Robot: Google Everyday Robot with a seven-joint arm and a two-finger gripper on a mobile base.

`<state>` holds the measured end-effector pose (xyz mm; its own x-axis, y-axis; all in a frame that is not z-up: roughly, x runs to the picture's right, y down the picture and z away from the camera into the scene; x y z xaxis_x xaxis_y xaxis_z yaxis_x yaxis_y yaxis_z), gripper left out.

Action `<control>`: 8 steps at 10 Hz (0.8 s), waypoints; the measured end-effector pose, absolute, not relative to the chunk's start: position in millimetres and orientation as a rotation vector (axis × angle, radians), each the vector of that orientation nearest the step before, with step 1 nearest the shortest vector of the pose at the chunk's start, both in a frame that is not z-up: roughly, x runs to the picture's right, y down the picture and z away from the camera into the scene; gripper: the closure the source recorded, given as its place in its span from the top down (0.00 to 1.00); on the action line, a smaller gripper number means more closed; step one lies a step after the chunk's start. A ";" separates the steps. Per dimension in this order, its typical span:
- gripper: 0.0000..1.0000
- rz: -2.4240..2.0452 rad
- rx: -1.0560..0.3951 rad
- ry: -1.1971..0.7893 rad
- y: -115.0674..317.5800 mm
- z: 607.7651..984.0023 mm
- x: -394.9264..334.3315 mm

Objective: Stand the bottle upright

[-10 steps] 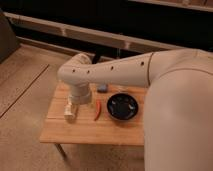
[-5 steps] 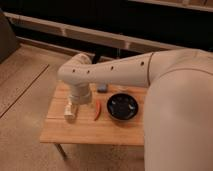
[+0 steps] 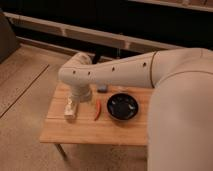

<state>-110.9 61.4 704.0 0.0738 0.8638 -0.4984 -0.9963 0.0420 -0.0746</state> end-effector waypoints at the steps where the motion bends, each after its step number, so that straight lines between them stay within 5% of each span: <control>1: 0.65 1.467 -0.399 0.291 41.4 699.0 -113.5; 4: 0.65 1.425 -0.242 0.038 -19.2 675.7 -128.8; 8: 0.65 1.429 -0.224 -0.013 -28.7 672.1 -129.3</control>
